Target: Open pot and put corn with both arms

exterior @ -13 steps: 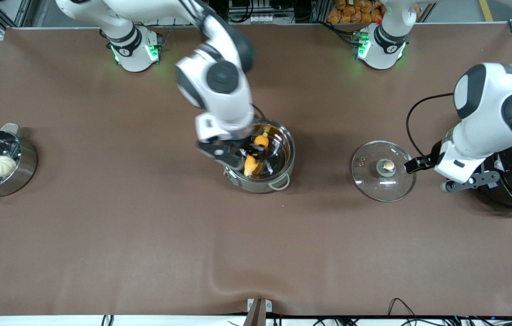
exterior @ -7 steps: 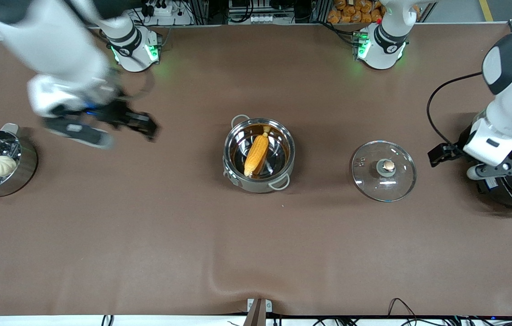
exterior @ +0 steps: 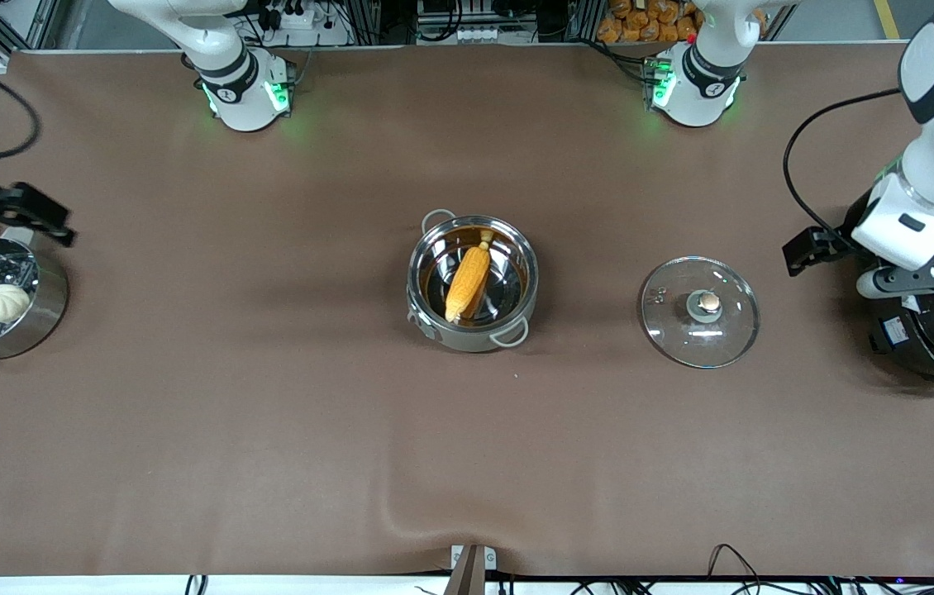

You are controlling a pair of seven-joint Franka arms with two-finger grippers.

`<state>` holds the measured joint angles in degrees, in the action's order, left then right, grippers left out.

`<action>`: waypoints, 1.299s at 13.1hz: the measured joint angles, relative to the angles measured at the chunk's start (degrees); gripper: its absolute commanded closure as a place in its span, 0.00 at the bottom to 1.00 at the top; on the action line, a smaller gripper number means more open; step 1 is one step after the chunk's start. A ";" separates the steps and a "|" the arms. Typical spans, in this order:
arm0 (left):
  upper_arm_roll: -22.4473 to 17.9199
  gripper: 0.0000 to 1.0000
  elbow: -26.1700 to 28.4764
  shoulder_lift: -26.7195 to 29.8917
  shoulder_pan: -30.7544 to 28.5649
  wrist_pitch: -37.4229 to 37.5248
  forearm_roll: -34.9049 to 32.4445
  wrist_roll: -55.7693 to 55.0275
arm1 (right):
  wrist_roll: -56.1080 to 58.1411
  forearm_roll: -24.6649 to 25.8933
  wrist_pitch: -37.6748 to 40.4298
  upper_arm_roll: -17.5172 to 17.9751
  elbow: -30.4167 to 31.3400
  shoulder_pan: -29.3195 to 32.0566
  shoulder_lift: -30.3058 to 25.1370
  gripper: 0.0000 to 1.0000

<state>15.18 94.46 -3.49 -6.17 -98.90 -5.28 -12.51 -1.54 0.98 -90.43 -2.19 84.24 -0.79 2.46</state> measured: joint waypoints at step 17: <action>-2.93 0.00 -1.81 2.44 4.32 3.93 2.83 0.08 | -1.81 -0.19 5.46 -0.77 9.95 0.01 -6.67 0.00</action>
<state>12.24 92.66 -1.05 -1.85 -94.97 -2.45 -12.43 -3.35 0.80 -84.97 -2.97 94.19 -0.78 -4.21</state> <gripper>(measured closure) 0.000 0.000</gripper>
